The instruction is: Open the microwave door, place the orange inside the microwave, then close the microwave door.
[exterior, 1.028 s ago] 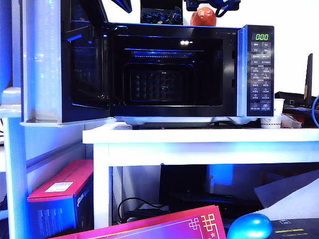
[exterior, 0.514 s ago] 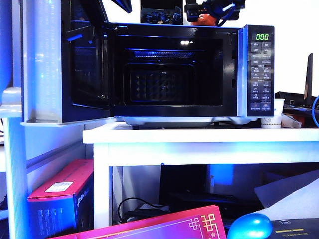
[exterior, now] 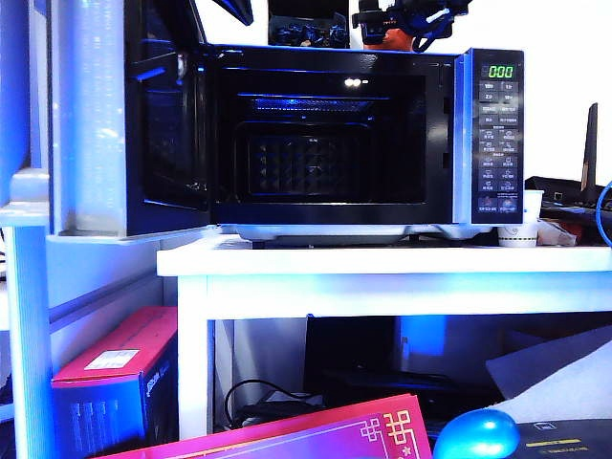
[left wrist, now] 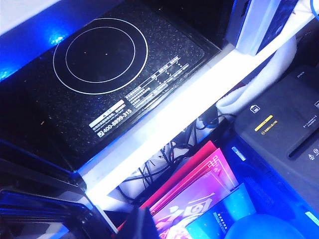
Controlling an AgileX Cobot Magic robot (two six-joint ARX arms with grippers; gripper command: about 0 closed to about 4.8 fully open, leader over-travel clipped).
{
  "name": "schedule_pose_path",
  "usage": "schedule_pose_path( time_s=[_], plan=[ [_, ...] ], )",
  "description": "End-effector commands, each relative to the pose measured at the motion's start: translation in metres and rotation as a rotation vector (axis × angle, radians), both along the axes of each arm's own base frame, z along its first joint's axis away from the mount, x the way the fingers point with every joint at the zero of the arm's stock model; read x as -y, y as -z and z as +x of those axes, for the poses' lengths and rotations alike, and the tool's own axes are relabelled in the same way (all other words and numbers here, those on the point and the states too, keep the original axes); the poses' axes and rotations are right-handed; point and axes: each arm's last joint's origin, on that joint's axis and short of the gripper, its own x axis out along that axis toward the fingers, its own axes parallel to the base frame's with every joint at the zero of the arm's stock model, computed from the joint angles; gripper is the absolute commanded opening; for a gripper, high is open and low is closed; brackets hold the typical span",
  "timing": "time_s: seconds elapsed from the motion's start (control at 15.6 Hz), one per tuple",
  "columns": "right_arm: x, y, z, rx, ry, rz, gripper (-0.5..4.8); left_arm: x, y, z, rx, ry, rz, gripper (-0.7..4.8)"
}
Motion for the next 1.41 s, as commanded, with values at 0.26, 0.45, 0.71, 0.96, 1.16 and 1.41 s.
schedule_pose_path(
  time_s=[0.26, 0.45, 0.71, 0.96, 1.16, 1.41],
  plan=[
    [0.003, -0.013, -0.011, -0.034, 0.041, -0.007, 1.56, 0.0, -0.002, -0.001, 0.013, 0.0, -0.002, -0.05],
    [0.011, -0.045, -0.038, -0.025, 0.041, -0.005, 1.56, 0.0, -0.002, -0.001, 0.013, 0.0, -0.002, -0.05],
    [0.023, -0.083, -0.088, -0.11, -0.008, -0.066, 1.56, 0.0, -0.002, -0.001, 0.013, 0.0, -0.002, -0.05],
    [0.04, -0.119, -0.155, -0.183, -0.054, -0.119, 1.56, 0.0, -0.002, -0.001, 0.013, 0.0, -0.002, -0.05],
    [0.051, -0.136, -0.201, -0.217, -0.117, -0.155, 1.56, 0.0, -0.002, -0.001, 0.017, 0.001, -0.004, -0.05],
    [0.058, -0.146, -0.236, -0.226, -0.166, -0.201, 1.56, 0.0, -0.003, 0.0, 0.025, 0.003, -0.005, -0.05]
  ],
)
